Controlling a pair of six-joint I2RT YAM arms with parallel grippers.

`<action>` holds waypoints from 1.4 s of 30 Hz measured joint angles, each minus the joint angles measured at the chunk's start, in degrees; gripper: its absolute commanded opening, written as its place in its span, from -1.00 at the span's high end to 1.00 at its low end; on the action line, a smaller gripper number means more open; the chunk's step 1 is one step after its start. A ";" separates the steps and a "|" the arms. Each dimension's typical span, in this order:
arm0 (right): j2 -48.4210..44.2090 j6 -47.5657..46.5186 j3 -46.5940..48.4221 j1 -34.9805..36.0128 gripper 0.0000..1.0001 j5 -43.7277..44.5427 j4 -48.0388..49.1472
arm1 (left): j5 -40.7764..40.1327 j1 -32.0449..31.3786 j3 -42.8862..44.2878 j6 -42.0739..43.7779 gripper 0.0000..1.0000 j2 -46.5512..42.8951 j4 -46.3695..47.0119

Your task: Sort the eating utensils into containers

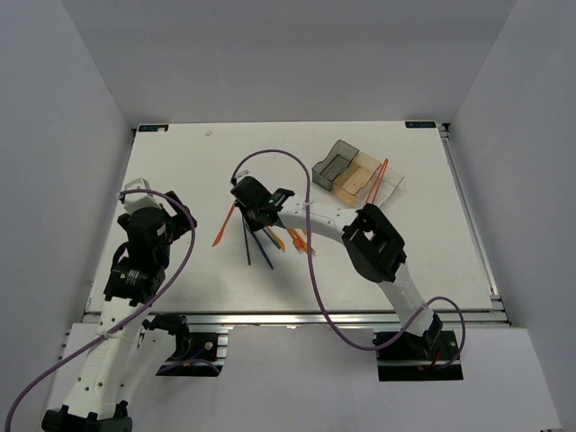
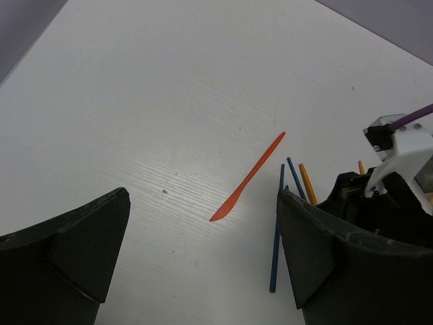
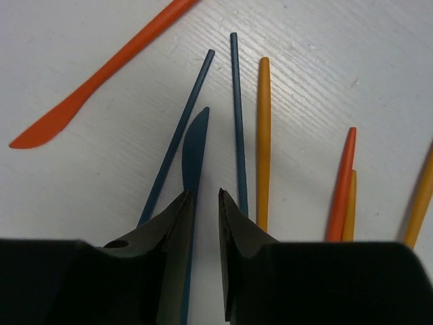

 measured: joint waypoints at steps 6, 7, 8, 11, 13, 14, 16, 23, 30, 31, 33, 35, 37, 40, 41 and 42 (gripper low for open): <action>3.15 -2.82 3.13 -0.26 0.45 -2.25 -4.24 | 0.00 0.00 0.00 0.00 -0.96 0.00 0.00; 3.21 -3.08 3.32 -0.33 0.44 -2.34 -4.50 | 0.02 0.00 0.00 0.00 -0.96 0.00 0.00; 3.34 -3.37 3.48 -0.35 0.44 -2.38 -4.76 | 0.02 0.00 0.00 0.00 -0.96 0.00 0.00; 3.63 -4.24 3.76 -0.37 0.44 -2.16 -5.33 | 0.02 0.00 0.00 0.00 -0.96 0.00 0.00; 3.67 -4.63 3.76 -0.37 0.44 -1.90 -5.42 | 0.04 0.00 0.00 0.00 -0.96 0.00 0.02; 3.67 -5.01 3.76 -0.37 0.44 -1.75 -5.42 | 0.07 0.00 0.00 0.00 -0.96 0.00 0.00; 3.67 -5.40 3.78 -0.42 0.44 -1.68 -5.49 | 0.09 0.00 0.00 0.02 -0.96 0.00 0.02; 3.87 -6.64 3.85 -0.94 0.45 -1.49 -6.01 | 0.24 0.00 0.00 0.02 -0.96 0.00 0.02; 5.42 -7.21 3.98 -1.92 0.46 -1.97 -5.92 | 0.26 0.00 0.00 0.02 -0.96 0.00 0.02; 5.46 -7.19 3.98 -2.08 0.48 -2.08 -5.86 | 0.26 0.00 0.00 0.02 -0.96 0.00 0.02; 5.49 -7.26 3.98 -2.19 0.56 -2.36 -5.77 | 0.26 0.00 0.00 0.02 -0.96 0.00 0.02; 5.53 -7.23 3.98 -2.27 0.70 -2.51 -5.64 | 0.26 0.00 0.00 0.02 -0.96 0.00 0.02; 5.55 -7.19 3.98 -2.29 0.74 -2.78 -5.60 | 0.26 -0.02 0.00 0.02 -0.96 0.00 0.02; 5.55 -7.17 3.98 -2.29 0.90 -2.82 -5.62 | 0.26 0.00 0.00 0.02 -0.96 0.00 0.02; 5.55 -7.10 3.98 -2.29 0.96 -2.82 -5.62 | 0.26 0.00 0.00 0.02 -0.96 0.00 0.02; 5.55 -7.04 3.98 -2.29 1.00 -2.84 -5.62 | 0.26 0.00 0.00 0.02 -0.96 0.00 0.02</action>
